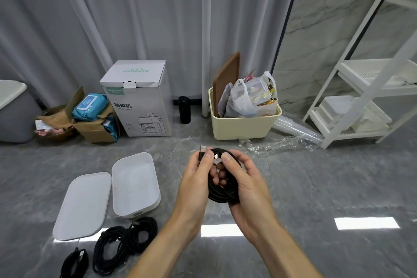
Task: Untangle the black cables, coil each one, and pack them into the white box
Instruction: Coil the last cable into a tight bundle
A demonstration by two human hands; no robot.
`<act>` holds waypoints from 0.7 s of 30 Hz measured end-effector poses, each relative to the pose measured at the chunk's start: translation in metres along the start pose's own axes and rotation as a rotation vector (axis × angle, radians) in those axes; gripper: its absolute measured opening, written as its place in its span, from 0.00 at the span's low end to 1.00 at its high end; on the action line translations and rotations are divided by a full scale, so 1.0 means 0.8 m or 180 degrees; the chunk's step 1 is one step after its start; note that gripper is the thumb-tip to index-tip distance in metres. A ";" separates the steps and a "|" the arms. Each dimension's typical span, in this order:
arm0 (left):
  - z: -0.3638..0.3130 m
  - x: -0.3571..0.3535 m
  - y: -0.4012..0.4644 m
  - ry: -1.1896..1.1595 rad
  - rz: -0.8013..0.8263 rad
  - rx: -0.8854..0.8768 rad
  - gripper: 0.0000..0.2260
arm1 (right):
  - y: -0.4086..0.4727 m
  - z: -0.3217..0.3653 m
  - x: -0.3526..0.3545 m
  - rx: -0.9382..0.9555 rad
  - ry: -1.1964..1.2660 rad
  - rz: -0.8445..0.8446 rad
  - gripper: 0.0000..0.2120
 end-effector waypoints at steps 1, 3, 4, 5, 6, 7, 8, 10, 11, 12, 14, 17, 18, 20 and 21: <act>0.000 0.002 0.000 0.0003 -0.0032 0.0013 0.10 | -0.001 0.001 -0.001 0.0061 -0.0268 0.0049 0.16; -0.001 0.004 0.000 -0.0034 -0.0086 0.0069 0.11 | -0.002 0.004 -0.002 0.0253 -0.0938 0.0102 0.15; -0.002 0.004 -0.001 0.0001 -0.0086 0.0088 0.12 | -0.002 0.005 -0.001 0.0423 -0.1332 0.0045 0.13; -0.003 0.004 -0.001 0.0073 -0.0068 0.0089 0.13 | -0.001 0.007 0.000 0.0652 -0.1744 -0.0058 0.10; -0.004 0.004 -0.001 0.0144 -0.0048 0.0073 0.12 | -0.001 0.010 0.002 0.0914 -0.2132 -0.0151 0.08; -0.005 0.004 -0.001 0.0200 -0.0027 0.0061 0.11 | -0.001 0.011 0.003 0.1147 -0.2438 -0.0202 0.07; -0.005 0.005 -0.001 0.0246 -0.0009 0.0058 0.10 | -0.002 0.014 0.004 0.1298 -0.2616 -0.0205 0.07; -0.006 0.006 0.000 0.0322 0.0029 0.0120 0.09 | -0.003 0.016 0.005 0.1361 -0.2710 -0.0155 0.09; -0.005 0.007 0.001 0.0358 0.0052 0.0160 0.09 | -0.004 0.017 0.005 0.1285 -0.2624 -0.0120 0.10; -0.005 0.008 0.002 0.0395 0.0079 0.0187 0.10 | -0.004 0.018 0.005 0.1174 -0.2475 -0.0097 0.10; -0.006 0.010 0.004 0.0466 0.0117 0.0201 0.09 | -0.004 0.018 0.003 0.1029 -0.2198 -0.0103 0.12; -0.011 0.013 0.005 0.0748 0.0199 0.0009 0.09 | -0.004 0.017 0.000 0.0920 -0.1940 -0.0170 0.14; -0.013 0.013 0.004 0.0876 0.0244 -0.0068 0.08 | -0.002 0.017 -0.001 0.0873 -0.1844 -0.0191 0.12; -0.014 0.014 0.000 0.1103 0.0381 -0.0175 0.03 | 0.003 0.017 0.002 0.0723 -0.1637 -0.0257 0.08; -0.014 0.013 -0.003 0.1207 0.0458 -0.0177 0.04 | 0.006 0.017 0.005 0.0628 -0.1520 -0.0258 0.07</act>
Point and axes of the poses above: each hand's wrist, its own y-axis towards the middle knuckle, its own x-axis out of the back of the hand, z = x × y, the point moved 2 cm from there along y, towards the middle knuckle
